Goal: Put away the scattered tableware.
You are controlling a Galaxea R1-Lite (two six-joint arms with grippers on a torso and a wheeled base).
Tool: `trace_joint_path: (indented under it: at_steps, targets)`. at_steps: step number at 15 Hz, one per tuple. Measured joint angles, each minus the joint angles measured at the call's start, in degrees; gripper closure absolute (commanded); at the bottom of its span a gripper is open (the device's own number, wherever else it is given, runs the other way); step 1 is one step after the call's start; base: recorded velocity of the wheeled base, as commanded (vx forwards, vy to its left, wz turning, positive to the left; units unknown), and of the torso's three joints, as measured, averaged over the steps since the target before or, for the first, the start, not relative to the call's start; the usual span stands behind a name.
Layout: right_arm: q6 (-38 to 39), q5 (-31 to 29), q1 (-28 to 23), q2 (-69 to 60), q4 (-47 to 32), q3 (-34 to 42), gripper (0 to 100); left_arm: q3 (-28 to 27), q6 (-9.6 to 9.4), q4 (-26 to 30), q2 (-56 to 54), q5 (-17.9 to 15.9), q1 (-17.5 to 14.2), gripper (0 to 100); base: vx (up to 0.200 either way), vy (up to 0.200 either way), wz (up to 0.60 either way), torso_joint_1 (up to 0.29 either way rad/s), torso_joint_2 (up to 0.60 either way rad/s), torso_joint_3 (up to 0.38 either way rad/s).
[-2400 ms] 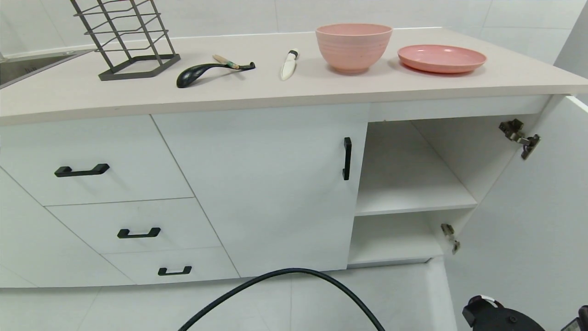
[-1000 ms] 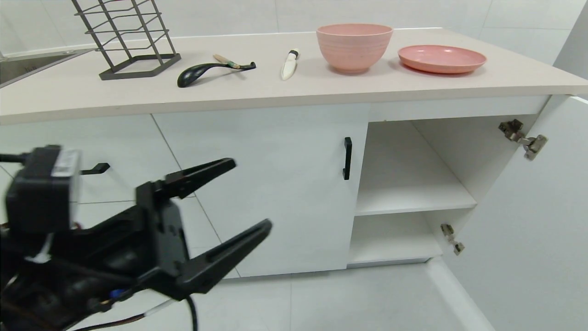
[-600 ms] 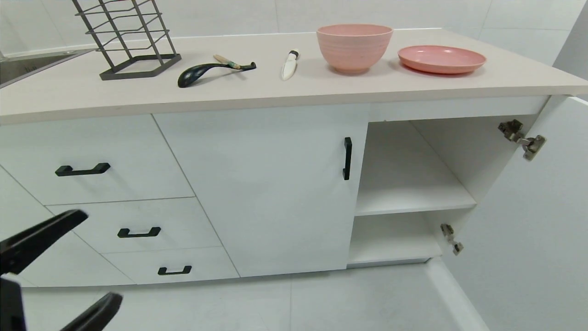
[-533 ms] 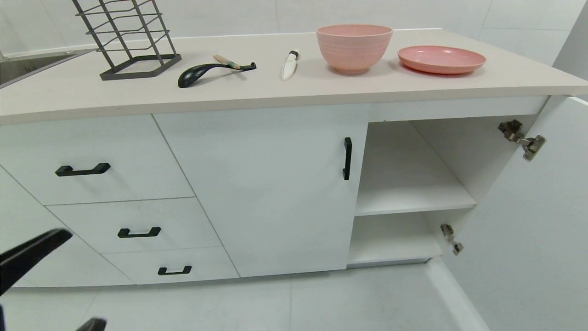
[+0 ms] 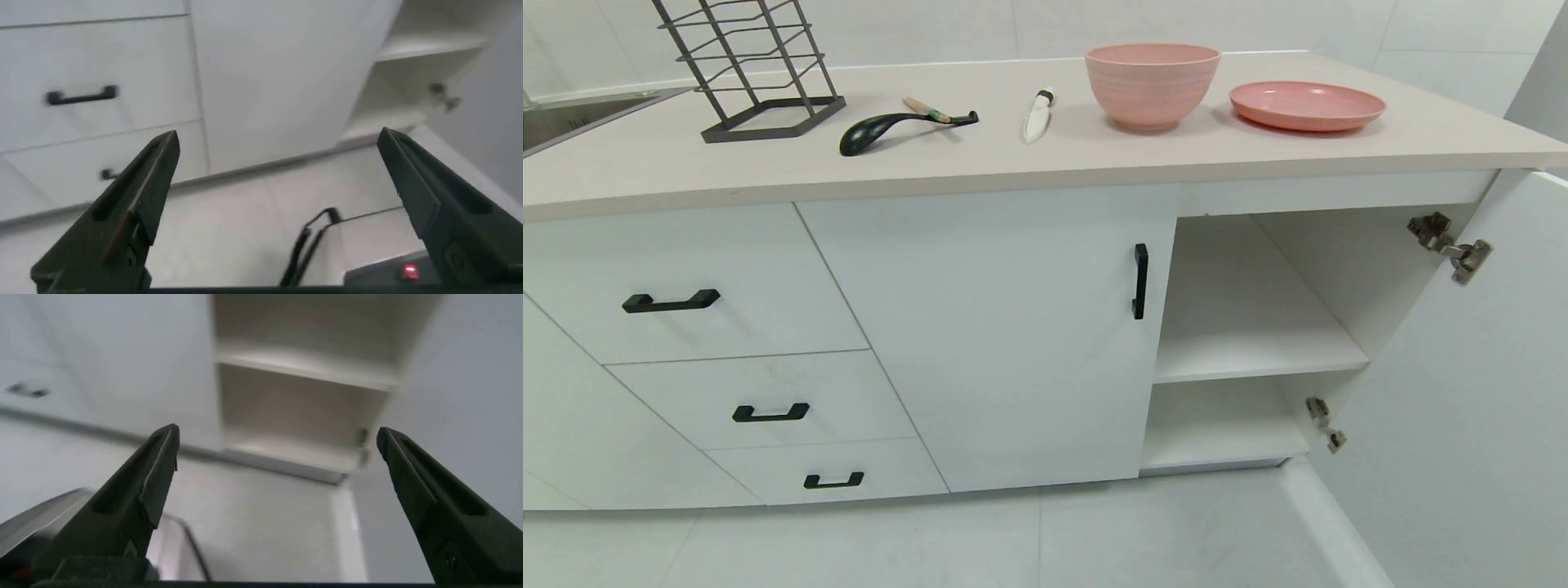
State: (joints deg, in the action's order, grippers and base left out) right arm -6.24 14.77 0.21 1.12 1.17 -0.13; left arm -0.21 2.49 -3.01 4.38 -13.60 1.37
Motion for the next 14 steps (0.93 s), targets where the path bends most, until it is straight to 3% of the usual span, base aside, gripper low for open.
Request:
trace_joint_path:
  at_steps: [1,3,4,5,8,9,11,14]
  targets:
    - [0.17,-3.39,-0.21,-0.38,0.33,0.02,0,0.00,-2.54,0.33,-1.54,1.43,-0.63,0,0.000,0.000,0.00,0.000,0.00,0.000]
    - [0.69,-7.28,-0.32,-0.77,0.63,0.02,0,0.07,-7.02,0.96,-3.34,8.11,-1.27,0,0.000,0.000,0.00,0.000,0.00,0.000]
    - [0.77,-7.42,-0.37,-0.85,0.74,0.02,0,0.13,-6.97,1.60,-3.83,13.53,-1.37,0,0.000,0.000,0.00,0.000,0.00,0.000]
    - [0.80,-7.47,-0.37,-0.94,0.77,0.02,0,0.18,-6.12,2.35,-4.16,15.46,-1.41,0,0.000,0.000,0.00,0.000,0.00,0.000]
    - [0.83,-8.59,-0.37,-1.02,0.60,0.06,0,0.21,-3.72,2.99,-4.49,15.27,-1.48,0,0.000,0.000,0.00,0.000,0.00,0.000]
    - [1.07,-11.39,-0.41,-1.05,-0.51,0.06,0,0.21,-2.73,2.99,-4.53,15.27,-1.46,0,0.000,0.000,0.00,0.000,0.00,0.000]
    - [4.90,-13.41,-0.39,-1.07,-0.88,0.06,0,0.21,-1.10,3.01,-4.58,15.30,-1.48,0,0.000,0.000,0.00,0.000,0.00,0.000]
    - [6.40,-13.76,-0.37,-1.10,-1.06,0.13,0,0.21,-0.94,2.99,-4.58,15.32,-1.50,0,0.000,0.000,0.00,0.000,0.00,0.000]
